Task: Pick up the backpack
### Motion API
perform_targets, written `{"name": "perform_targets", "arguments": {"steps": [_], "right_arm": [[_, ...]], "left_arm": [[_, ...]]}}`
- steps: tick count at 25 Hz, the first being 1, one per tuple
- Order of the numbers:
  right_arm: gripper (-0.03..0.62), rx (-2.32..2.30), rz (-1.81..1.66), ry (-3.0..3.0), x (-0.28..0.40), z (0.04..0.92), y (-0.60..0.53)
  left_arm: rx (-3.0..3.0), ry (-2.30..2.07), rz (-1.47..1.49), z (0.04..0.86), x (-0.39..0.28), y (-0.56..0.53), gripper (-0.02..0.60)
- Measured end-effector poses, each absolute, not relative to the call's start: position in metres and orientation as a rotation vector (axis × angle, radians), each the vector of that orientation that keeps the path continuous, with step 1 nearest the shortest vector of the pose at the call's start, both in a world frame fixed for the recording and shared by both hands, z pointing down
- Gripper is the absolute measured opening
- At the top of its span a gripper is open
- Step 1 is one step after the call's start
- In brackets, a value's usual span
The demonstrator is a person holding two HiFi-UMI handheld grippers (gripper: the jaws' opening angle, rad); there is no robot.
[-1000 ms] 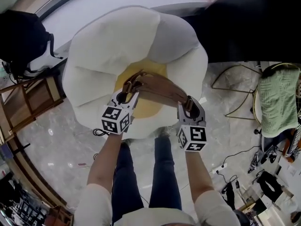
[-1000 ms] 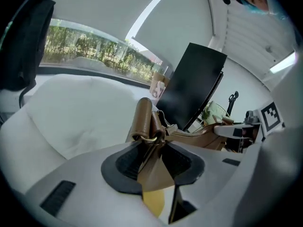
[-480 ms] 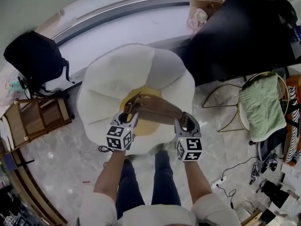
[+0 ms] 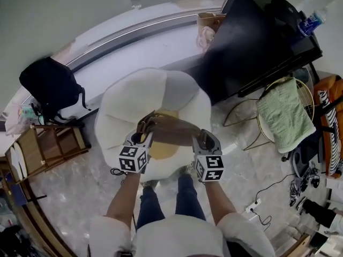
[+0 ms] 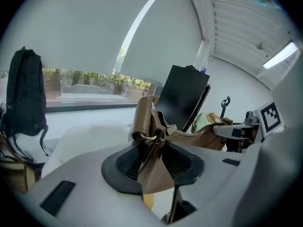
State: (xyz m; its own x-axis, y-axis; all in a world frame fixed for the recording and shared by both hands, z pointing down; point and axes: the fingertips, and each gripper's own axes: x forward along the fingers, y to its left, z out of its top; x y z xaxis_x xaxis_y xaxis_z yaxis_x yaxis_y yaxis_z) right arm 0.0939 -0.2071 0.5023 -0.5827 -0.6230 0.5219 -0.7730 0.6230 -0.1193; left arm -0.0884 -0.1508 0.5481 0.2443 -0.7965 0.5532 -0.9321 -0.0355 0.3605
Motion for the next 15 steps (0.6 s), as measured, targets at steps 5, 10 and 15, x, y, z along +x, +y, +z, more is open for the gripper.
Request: {"name": "perform_targets", "arguments": {"steps": [5, 10, 15], "right_arm": [[0.163, 1.112, 0.465, -2.437, 0.102, 0.461, -0.193], [0.163, 1.129, 0.431, -2.456, 0.108, 0.425, -0.183], [0.163, 1.152, 0.425, -2.48, 0.116, 0.396, -0.171]], "left_arm": [[1.88, -1.589, 0.273, 0.505, -0.082, -0.141, 0.144], [1.905, -1.589, 0.269, 0.47, -0.076, -0.132, 0.143], [1.93, -1.604, 0.283, 0.438, -0.069, -0.124, 0.143]]}}
